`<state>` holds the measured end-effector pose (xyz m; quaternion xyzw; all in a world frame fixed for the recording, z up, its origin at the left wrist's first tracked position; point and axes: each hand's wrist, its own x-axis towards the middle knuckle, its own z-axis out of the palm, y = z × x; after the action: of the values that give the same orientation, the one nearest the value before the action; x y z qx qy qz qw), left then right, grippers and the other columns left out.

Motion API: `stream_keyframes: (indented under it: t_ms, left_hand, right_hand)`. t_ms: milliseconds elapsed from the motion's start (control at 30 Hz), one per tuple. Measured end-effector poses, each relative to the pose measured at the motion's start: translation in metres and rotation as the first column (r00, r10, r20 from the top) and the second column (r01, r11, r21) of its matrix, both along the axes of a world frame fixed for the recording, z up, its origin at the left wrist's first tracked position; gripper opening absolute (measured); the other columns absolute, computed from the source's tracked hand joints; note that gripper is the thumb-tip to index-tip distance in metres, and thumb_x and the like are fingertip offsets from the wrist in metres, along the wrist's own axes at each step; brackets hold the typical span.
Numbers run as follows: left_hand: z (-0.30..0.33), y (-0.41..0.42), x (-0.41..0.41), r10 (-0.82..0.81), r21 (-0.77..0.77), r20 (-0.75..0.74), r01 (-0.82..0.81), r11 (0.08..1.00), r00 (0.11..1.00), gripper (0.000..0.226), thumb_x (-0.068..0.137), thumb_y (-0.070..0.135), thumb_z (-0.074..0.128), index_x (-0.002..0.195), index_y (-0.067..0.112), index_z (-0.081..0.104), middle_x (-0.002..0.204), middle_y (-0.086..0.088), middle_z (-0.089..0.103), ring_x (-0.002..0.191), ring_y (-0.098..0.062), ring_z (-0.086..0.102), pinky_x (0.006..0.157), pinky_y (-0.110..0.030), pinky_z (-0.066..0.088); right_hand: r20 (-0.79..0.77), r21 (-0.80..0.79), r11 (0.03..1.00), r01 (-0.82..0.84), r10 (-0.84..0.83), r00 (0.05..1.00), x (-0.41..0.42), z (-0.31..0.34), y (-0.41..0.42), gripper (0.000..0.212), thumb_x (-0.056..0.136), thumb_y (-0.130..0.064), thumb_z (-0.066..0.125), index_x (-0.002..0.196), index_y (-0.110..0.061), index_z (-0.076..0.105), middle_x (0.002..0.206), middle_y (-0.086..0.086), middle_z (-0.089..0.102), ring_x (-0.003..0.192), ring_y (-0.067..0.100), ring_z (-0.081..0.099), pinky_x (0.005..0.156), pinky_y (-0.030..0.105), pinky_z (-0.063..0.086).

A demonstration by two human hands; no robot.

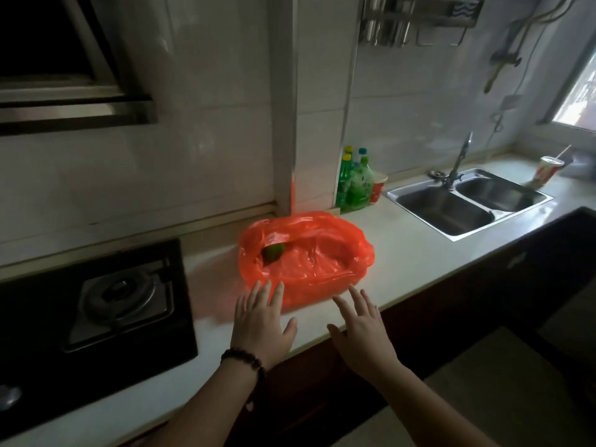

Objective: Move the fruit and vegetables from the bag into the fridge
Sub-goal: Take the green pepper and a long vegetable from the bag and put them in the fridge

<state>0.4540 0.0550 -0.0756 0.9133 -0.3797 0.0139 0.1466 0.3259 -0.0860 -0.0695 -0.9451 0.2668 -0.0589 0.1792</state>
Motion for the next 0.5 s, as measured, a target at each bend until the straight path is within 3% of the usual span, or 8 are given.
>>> stream_keyframes:
  t_ms: [233, 500]
  left_hand:
    - [-0.046, -0.063, 0.073, 0.037, 0.045, -0.026, -0.035, 0.998, 0.999, 0.069, 0.09, 0.053, 0.04, 0.149, 0.023, 0.016, 0.157, -0.001, 0.015, 0.144, -0.019, 0.007, 0.118, -0.042, 0.009]
    - [-0.102, -0.103, 0.115, -0.055, 0.23, -0.081, 0.072, 0.971, 0.995, 0.071, 0.089, 0.047, 0.043, 0.15, 0.025, 0.013, 0.157, 0.0, 0.013, 0.145, -0.018, 0.004, 0.115, -0.041, -0.008]
  right_hand:
    - [-0.136, 0.001, 0.998, -0.055, 0.055, 0.989, 0.071, -0.037, -0.08, 0.065, 0.094, -0.044, 0.046, 0.149, -0.028, 0.017, 0.159, 0.005, -0.002, 0.146, 0.027, -0.009, 0.117, 0.046, 0.002]
    - [-0.265, 0.004, 0.972, -0.236, 0.229, 0.937, 0.136, -0.082, -0.125, 0.068, 0.094, -0.039, 0.049, 0.15, -0.029, 0.013, 0.159, 0.005, 0.0, 0.145, 0.028, -0.009, 0.117, 0.046, -0.003]
